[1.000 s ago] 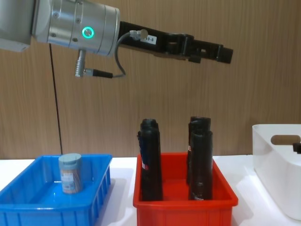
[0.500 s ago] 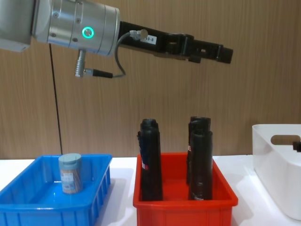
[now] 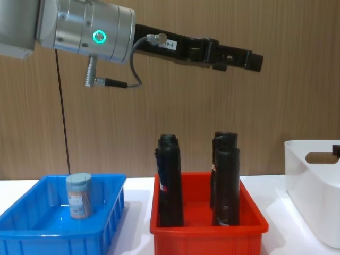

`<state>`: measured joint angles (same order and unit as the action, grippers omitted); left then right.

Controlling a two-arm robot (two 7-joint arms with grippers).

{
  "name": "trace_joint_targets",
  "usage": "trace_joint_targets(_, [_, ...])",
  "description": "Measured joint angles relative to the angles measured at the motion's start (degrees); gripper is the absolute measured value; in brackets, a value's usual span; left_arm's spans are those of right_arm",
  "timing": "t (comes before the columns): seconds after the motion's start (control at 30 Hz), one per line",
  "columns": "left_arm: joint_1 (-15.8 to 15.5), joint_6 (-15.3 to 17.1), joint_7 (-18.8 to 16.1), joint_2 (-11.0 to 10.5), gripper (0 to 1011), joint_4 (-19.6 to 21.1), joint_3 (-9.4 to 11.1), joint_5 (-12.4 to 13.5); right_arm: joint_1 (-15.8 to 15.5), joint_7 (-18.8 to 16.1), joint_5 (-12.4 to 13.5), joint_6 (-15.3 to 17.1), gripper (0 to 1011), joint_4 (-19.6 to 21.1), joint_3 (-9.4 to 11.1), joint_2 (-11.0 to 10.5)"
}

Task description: Pick the cotton swabs from the blue box and place them into the white box.

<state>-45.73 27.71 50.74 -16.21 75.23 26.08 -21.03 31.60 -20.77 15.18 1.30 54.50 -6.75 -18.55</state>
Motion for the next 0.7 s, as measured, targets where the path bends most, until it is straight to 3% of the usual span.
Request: trace_joint_targets(0.7, [0.0,0.0,0.0,0.0,1003,0.0,0.0,0.0,-5.0,2.1,1.69,0.81,1001,8.54,0.44,-0.74])
